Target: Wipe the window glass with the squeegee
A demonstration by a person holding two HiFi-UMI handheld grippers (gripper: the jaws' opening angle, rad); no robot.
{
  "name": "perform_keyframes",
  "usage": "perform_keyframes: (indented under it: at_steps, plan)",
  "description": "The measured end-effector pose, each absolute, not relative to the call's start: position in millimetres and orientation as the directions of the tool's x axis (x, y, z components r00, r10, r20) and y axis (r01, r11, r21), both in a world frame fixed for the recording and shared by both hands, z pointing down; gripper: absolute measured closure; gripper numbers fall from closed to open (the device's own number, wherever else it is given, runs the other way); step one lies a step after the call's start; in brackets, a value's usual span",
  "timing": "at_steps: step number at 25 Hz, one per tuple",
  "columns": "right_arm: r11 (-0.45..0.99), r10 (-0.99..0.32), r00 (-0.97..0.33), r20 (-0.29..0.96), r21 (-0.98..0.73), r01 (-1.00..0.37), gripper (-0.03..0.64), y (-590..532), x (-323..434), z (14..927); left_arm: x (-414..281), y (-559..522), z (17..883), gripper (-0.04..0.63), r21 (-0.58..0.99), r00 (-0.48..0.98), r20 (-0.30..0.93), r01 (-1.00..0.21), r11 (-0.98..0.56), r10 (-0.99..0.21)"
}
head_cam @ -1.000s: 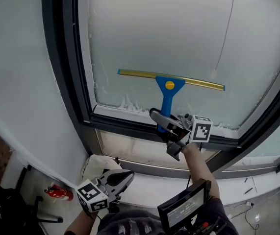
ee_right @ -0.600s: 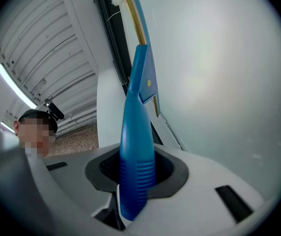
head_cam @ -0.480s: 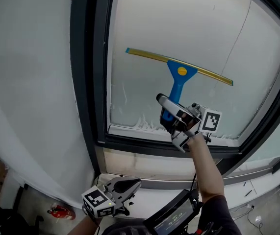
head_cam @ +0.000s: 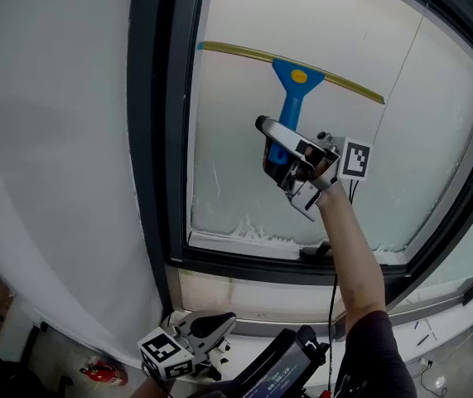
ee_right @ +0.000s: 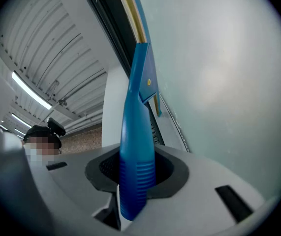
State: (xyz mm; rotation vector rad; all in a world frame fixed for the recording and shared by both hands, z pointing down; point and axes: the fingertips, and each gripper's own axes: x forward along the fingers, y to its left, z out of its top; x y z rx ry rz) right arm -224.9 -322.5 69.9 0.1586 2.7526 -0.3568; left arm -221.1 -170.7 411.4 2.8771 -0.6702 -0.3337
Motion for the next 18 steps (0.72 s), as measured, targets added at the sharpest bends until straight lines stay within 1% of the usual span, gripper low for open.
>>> perform_keyframes:
  at_steps: [5,8,13,18]
  plan:
    - [0.973,0.042,-0.935,-0.352,-0.198,0.118,0.523,-333.6,-213.3,56.8,-226.3,-179.0,414.4,0.591,0.214,0.864,-0.179,-0.433,-0.875,-0.471]
    - [0.975,0.052,-0.93,-0.365,-0.183,0.127,0.523,-334.8,-209.0,46.1,-220.9,-182.1,412.5,0.591,0.214,0.869,-0.178,-0.424,-0.88,-0.462]
    - [0.977,0.05,-0.958,-0.284,-0.186,0.106,0.523,-341.9,-217.2,38.0,-215.4,-187.1,408.0,0.591,0.202,0.874,-0.183,-0.414,-0.887,-0.45]
    - [0.979,0.063,-0.962,-0.264,-0.171,0.111,0.523,-343.6,-219.3,23.0,-216.1,-192.6,408.3,0.591,0.203,0.868,-0.187,-0.425,-0.882,-0.461]
